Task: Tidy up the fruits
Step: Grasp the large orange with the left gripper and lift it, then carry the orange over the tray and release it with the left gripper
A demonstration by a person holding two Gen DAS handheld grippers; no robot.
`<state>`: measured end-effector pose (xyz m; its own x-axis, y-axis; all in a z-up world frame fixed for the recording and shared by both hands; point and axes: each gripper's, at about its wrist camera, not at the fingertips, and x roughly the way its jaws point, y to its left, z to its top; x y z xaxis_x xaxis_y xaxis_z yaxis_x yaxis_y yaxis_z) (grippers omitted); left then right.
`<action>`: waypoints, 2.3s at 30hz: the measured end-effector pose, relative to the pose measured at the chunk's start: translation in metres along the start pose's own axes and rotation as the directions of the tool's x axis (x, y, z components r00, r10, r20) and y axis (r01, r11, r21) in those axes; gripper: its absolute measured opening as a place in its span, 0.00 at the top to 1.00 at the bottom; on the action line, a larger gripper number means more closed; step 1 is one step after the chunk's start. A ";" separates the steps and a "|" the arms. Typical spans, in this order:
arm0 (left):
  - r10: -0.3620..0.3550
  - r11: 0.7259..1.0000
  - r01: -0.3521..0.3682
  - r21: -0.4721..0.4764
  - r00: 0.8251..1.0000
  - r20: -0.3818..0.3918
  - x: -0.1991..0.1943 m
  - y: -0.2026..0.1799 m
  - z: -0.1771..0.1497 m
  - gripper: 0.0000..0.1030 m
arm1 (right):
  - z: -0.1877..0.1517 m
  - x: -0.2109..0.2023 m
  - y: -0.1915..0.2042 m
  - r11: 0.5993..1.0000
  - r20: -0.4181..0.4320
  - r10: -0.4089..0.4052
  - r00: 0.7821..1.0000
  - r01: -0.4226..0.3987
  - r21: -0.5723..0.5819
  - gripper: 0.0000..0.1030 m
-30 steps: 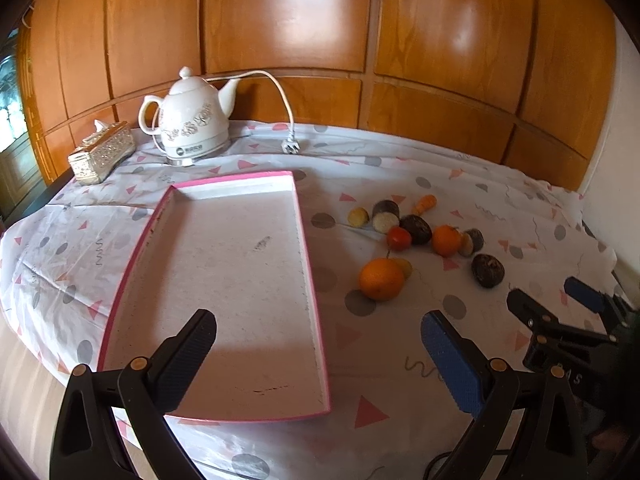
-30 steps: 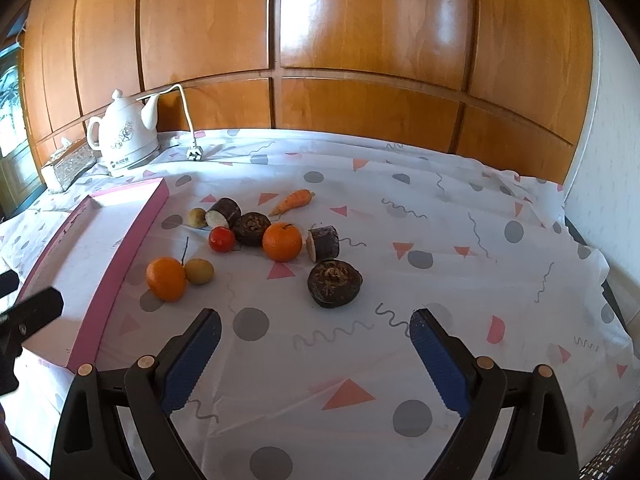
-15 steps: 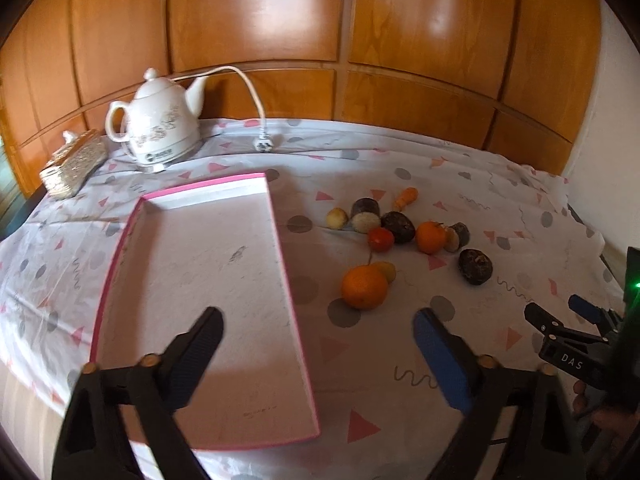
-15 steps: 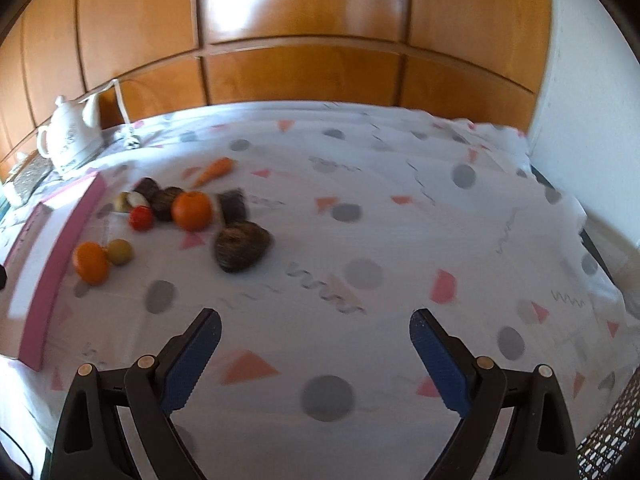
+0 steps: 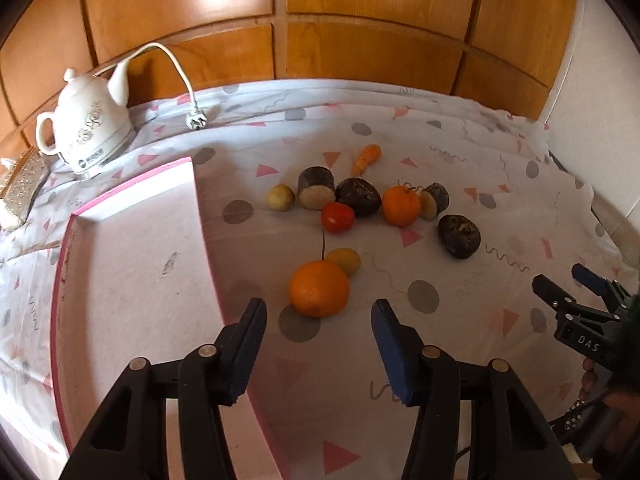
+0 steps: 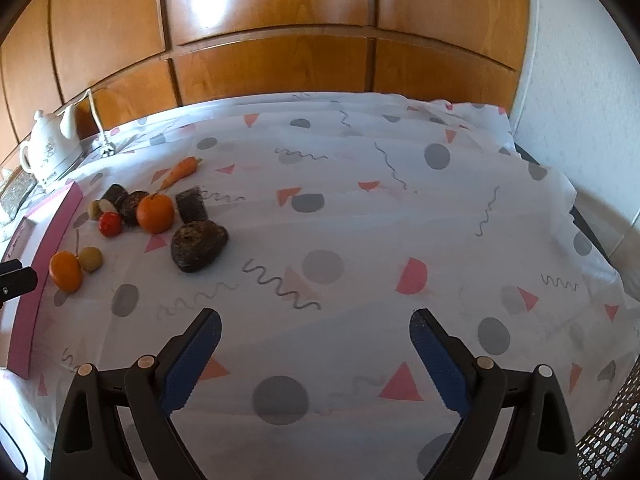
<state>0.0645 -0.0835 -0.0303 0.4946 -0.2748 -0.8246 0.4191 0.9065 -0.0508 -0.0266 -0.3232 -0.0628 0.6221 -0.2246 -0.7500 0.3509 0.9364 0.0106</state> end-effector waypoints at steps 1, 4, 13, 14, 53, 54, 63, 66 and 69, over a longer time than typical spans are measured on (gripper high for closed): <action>-0.002 1.000 0.002 0.000 1.000 -0.008 0.003 0.000 0.002 0.46 | 0.000 0.001 -0.003 1.000 0.001 -0.008 1.000 0.008 0.007 0.06; 0.004 1.000 -0.004 0.005 1.000 -0.021 0.011 0.001 0.005 0.46 | 0.001 0.003 -0.013 0.999 0.003 -0.029 1.000 0.029 0.031 0.06; 0.020 0.999 -0.017 0.044 0.998 -0.052 0.031 -0.006 0.010 0.46 | 0.001 0.007 -0.034 0.994 -0.006 -0.063 0.998 0.063 0.087 0.06; 0.023 0.999 -0.020 0.049 0.998 -0.054 0.033 -0.007 0.010 0.46 | 0.001 0.007 -0.034 0.994 -0.007 -0.064 0.998 0.064 0.085 0.06; 0.297 0.868 -0.276 -0.413 0.955 -0.015 0.031 0.178 0.031 0.61 | -0.006 0.019 -0.057 0.983 -0.063 -0.119 0.991 0.126 0.130 0.06; 0.302 0.862 -0.284 -0.420 0.953 -0.024 0.032 0.180 0.026 0.60 | -0.006 0.019 -0.057 0.983 -0.065 -0.120 0.991 0.128 0.130 0.06; 0.363 0.809 -0.330 -0.487 0.931 -0.027 0.015 0.176 -0.002 0.41 | -0.008 0.021 -0.056 0.982 -0.080 -0.120 0.990 0.130 0.136 0.06; 0.346 0.812 -0.303 -0.499 0.938 -0.007 0.003 0.167 -0.008 0.41 | -0.009 0.021 -0.054 0.983 -0.080 -0.116 0.990 0.126 0.133 0.06; 0.327 0.830 -0.272 -0.487 0.945 0.029 -0.013 0.148 -0.017 0.38 | -0.009 0.020 -0.051 0.984 -0.076 -0.114 0.991 0.123 0.128 0.06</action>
<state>0.1068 0.0597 -0.0365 0.6262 0.0271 -0.7792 -0.1574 0.9832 -0.0923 -0.0383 -0.3731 -0.0842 0.5231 -0.3087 -0.7944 0.5111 0.8595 0.0026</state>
